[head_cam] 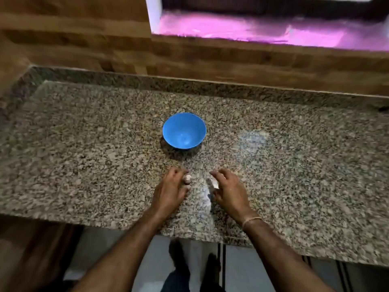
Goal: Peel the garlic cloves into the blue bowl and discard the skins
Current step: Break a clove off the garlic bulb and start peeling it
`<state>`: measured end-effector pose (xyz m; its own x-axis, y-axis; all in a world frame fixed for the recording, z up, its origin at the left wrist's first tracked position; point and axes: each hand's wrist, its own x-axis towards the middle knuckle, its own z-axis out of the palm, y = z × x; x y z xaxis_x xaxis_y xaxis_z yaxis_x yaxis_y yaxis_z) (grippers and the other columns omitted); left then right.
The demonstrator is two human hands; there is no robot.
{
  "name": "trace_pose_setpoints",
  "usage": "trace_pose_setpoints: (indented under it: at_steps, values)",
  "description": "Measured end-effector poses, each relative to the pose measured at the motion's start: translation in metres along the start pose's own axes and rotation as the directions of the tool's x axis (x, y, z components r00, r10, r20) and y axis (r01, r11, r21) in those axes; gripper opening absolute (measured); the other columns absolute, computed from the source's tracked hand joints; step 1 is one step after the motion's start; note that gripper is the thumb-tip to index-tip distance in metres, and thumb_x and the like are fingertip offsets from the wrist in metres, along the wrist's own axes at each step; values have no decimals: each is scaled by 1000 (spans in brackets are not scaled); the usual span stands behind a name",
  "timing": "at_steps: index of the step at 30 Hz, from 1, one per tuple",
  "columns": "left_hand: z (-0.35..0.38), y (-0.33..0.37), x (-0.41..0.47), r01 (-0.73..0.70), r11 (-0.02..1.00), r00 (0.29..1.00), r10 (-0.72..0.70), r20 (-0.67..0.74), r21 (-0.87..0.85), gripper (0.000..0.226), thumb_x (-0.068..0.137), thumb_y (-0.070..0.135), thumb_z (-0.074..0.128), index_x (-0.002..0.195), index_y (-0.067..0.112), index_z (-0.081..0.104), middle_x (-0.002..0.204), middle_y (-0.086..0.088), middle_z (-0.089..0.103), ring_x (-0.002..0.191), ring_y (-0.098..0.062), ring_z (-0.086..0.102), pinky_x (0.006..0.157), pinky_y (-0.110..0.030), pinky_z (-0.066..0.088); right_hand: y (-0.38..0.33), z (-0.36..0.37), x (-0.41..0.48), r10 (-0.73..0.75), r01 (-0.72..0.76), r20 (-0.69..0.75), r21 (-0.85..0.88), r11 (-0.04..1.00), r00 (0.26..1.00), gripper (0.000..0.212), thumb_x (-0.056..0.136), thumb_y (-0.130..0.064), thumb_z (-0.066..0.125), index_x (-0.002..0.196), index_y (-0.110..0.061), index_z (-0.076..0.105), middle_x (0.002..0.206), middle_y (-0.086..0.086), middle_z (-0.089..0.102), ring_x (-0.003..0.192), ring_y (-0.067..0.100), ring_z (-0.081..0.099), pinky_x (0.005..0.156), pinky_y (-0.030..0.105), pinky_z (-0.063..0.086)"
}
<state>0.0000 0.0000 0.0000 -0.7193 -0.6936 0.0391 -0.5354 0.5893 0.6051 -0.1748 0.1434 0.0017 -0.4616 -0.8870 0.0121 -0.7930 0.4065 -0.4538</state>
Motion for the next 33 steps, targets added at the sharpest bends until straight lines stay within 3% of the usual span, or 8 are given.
trace_pose_setpoints:
  at_steps: [6,9,11,13,16,21,27,33]
  values:
    - [27,-10,18,-45,999,999,46,28,-27,26,94,15,74,118,24,72,111,10,59,103,-9,57,78,-22,47,7,29,8,106,-96,59,-162,982,993,57,86,-32,79,138,-36,55,147,3,50,125,29,51,92,39,47]
    - [26,-4,21,183,905,983,-168,73,-384,20,98,11,70,112,23,75,109,11,67,98,1,61,83,-15,48,3,25,8,110,-106,25,-105,989,994,52,84,-29,82,132,-36,62,145,1,55,125,26,53,93,38,48]
    - [20,9,26,454,512,887,-341,313,-729,19,101,12,66,117,18,74,103,5,75,88,-5,67,79,-22,54,-3,15,14,187,-187,2,106,977,982,43,86,-26,82,126,-36,69,136,-5,63,120,19,60,92,27,50]
    - [9,22,28,533,85,807,-348,476,-842,21,101,9,61,121,9,67,102,-2,78,78,-8,68,72,-22,57,-21,-2,22,293,-278,52,515,811,955,37,91,-17,80,124,-31,73,125,-12,71,110,12,70,87,16,54]
    - [-9,37,29,477,-199,807,-287,517,-856,36,87,19,69,120,5,64,111,-9,76,82,-10,71,71,-20,59,-54,-29,28,263,-190,30,769,610,964,29,93,-9,76,119,-23,77,116,-9,75,104,14,72,86,30,61]
    - [-28,54,28,434,-219,831,-278,482,-874,39,91,19,65,127,6,68,119,-9,74,96,-10,69,79,-19,58,-69,-48,33,224,-135,19,848,513,975,21,89,-15,81,109,-20,79,111,-5,68,103,18,68,82,31,60]
    - [-33,82,29,396,-211,821,-354,447,-894,37,86,18,67,121,4,67,113,-10,74,93,-12,70,76,-20,59,-55,-66,35,156,-145,90,910,390,984,20,93,-10,77,113,-11,76,112,4,75,109,24,72,92,49,61]
    - [-28,107,30,365,-120,826,-416,381,-923,26,86,16,67,111,8,70,109,-6,76,95,-12,70,80,-21,60,-32,-82,35,142,-112,34,806,582,989,19,92,-22,80,111,-21,80,107,-11,79,107,17,72,92,48,56]
